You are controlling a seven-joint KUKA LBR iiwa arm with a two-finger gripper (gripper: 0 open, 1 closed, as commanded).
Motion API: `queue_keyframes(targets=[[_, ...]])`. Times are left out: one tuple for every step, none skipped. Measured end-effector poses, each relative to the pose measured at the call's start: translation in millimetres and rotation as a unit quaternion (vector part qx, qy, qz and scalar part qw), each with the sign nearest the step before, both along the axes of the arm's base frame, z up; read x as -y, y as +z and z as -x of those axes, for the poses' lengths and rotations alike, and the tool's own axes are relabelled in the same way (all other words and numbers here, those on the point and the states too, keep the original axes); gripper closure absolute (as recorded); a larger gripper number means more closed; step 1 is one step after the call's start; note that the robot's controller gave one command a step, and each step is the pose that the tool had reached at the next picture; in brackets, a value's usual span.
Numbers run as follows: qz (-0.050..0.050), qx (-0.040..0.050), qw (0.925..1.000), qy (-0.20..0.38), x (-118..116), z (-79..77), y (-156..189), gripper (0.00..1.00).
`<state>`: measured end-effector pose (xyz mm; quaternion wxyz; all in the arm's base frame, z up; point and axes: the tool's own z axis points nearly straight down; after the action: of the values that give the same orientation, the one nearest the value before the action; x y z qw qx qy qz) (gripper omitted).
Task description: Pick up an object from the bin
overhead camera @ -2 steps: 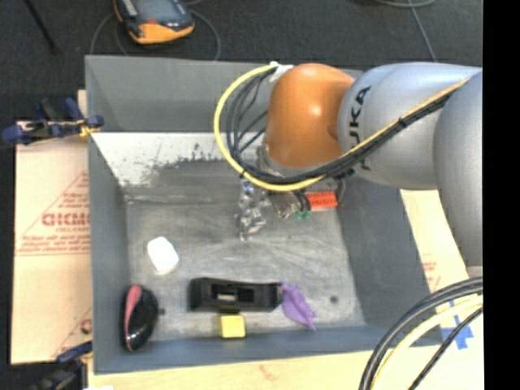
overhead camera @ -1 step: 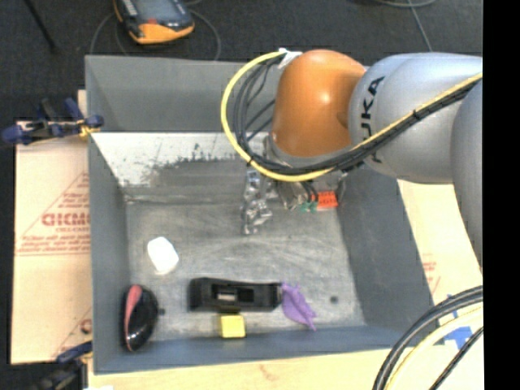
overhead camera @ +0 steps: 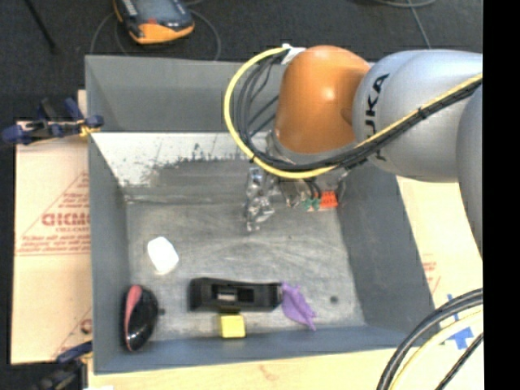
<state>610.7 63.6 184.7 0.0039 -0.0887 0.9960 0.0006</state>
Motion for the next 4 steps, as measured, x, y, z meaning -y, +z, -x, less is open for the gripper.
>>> queue_keyframes(targets=[[0.001, -0.0021, 0.9999, 0.016, -27.2, 3.1, -5.6, 1.0], [-0.001, -0.0008, 1.0, -0.01, -8.2, -20.3, -12.3, 1.0], [0.002, -0.0019, 0.999, 0.044, 10.6, 12.4, -8.1, 1.0], [0.002, -0.0022, 0.9878, 0.156, 10.8, 29.5, -6.9, 1.0]])
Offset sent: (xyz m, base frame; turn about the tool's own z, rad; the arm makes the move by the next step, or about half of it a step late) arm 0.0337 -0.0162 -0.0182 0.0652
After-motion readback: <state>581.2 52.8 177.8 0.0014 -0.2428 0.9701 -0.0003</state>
